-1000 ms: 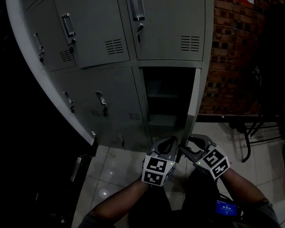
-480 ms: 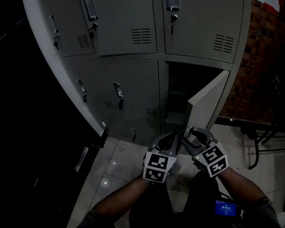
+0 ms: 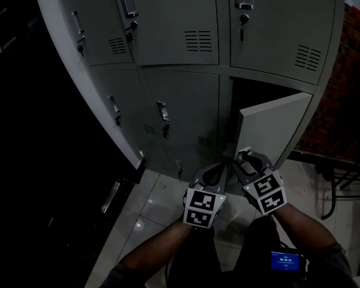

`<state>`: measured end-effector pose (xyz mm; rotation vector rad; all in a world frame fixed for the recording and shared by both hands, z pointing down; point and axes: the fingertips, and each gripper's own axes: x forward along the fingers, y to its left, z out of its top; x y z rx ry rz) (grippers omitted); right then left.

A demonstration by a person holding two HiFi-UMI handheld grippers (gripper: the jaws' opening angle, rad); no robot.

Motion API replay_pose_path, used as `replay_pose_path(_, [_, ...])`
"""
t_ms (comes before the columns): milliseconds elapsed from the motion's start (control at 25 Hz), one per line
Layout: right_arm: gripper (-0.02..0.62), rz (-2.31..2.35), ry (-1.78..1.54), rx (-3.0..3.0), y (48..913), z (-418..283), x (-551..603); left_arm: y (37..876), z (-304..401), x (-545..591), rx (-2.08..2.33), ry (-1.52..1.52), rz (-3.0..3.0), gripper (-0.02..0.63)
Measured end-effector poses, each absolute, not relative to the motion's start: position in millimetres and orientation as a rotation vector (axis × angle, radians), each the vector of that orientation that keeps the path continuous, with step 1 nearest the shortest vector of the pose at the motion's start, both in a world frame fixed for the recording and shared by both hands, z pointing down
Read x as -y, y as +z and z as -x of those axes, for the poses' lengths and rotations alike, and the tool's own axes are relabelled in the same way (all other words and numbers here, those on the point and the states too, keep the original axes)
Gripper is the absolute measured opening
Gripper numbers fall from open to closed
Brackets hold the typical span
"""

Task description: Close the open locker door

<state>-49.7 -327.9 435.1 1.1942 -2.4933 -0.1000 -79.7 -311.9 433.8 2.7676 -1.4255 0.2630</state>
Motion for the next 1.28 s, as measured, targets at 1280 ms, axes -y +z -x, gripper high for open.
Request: replay_pose_path(1280, [0.044,-1.447,-0.066,2.339,441.6,52.3,460.6,440.3,104.2,386.9,1.530,0.247,-2.695,0.000])
